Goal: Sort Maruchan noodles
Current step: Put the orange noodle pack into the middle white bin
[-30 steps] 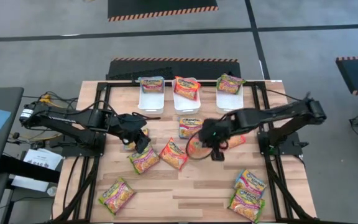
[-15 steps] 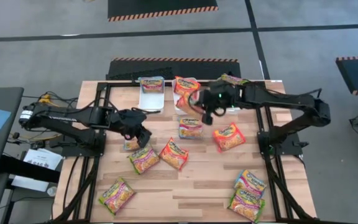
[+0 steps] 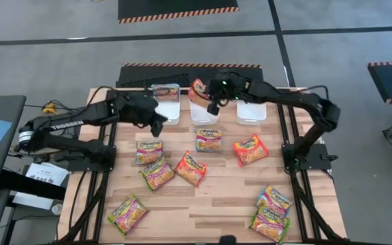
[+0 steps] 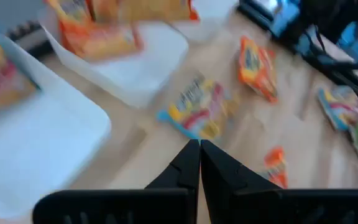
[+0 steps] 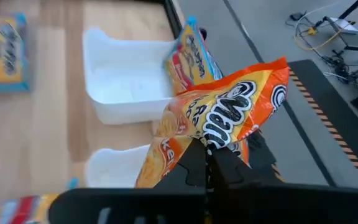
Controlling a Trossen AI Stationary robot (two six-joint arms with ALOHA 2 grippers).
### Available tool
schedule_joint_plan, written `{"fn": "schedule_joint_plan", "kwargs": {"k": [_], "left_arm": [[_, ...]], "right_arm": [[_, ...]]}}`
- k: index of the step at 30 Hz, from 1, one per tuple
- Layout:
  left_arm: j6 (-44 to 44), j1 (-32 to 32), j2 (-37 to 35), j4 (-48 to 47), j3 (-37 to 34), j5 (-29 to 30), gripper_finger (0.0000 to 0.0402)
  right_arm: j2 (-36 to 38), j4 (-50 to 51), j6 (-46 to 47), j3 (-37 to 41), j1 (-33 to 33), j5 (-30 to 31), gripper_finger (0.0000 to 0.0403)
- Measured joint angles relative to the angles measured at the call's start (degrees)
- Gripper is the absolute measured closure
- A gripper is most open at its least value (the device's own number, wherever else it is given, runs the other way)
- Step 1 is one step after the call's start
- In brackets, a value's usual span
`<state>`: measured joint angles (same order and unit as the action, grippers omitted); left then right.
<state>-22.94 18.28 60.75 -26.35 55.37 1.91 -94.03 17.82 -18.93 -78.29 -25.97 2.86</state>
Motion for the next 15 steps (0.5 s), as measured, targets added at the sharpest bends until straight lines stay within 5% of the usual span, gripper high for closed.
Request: {"fn": "schedule_joint_plan", "kwargs": {"k": [15], "left_arm": [[10.9,10.5,0.1,3.4,0.0,-0.2,0.0401]], "right_arm": [[-13.8,15.3,-10.0,-15.8,-3.8,-2.9,0.0394]]}}
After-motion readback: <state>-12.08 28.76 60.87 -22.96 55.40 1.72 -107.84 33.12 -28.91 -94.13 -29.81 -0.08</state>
